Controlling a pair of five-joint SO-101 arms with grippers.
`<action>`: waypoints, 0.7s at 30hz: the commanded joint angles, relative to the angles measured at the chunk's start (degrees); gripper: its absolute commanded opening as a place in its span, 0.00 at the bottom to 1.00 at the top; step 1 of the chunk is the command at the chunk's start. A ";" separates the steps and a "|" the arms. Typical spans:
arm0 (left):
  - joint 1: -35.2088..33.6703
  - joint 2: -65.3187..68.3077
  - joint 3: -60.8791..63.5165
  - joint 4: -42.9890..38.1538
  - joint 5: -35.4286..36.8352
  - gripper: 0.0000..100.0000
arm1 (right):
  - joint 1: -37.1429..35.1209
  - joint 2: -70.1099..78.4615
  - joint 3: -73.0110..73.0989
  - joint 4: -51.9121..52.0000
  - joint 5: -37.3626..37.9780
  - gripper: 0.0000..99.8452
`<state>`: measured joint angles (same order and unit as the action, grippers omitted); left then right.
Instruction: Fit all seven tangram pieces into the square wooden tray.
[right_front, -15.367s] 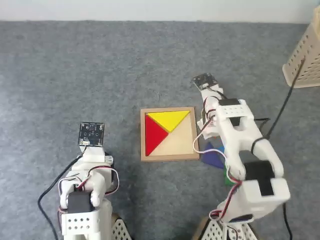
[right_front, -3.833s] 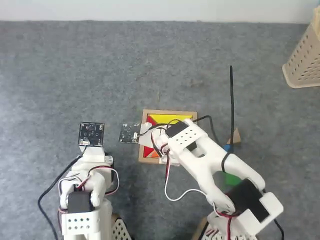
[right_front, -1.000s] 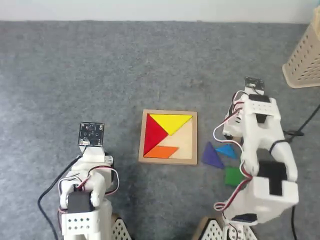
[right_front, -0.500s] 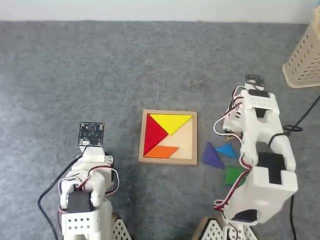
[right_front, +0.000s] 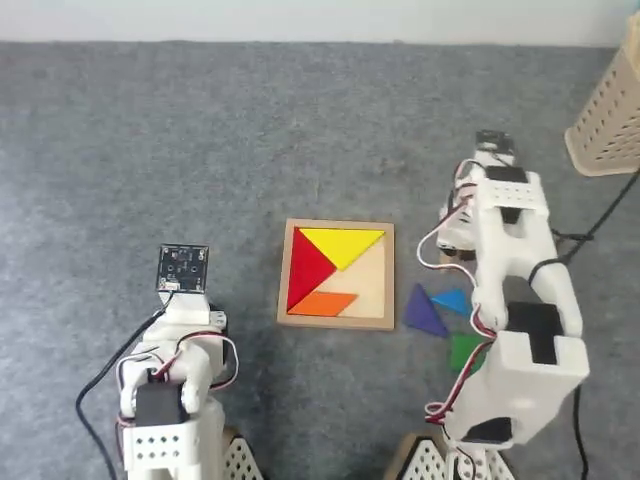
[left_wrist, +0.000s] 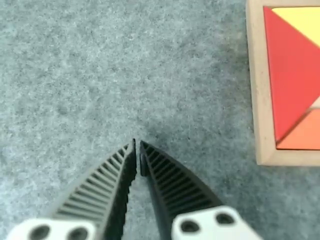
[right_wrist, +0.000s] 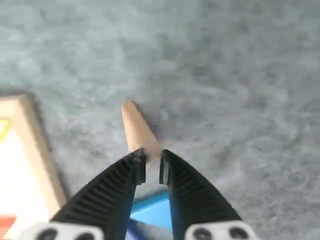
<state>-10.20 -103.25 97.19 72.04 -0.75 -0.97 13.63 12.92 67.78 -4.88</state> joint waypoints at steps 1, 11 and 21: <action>-0.09 -0.97 -0.66 0.26 0.53 0.01 | -3.03 -0.57 -3.78 1.98 1.23 0.04; -0.09 -0.97 -0.66 0.26 0.53 0.01 | -10.51 -0.40 -3.87 3.74 1.32 0.03; -0.09 -0.97 -0.66 0.26 0.53 0.01 | -9.98 -0.40 -2.73 3.56 4.84 0.05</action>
<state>-10.20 -103.25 97.19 72.04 -0.75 -11.16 13.71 11.60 70.86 -2.24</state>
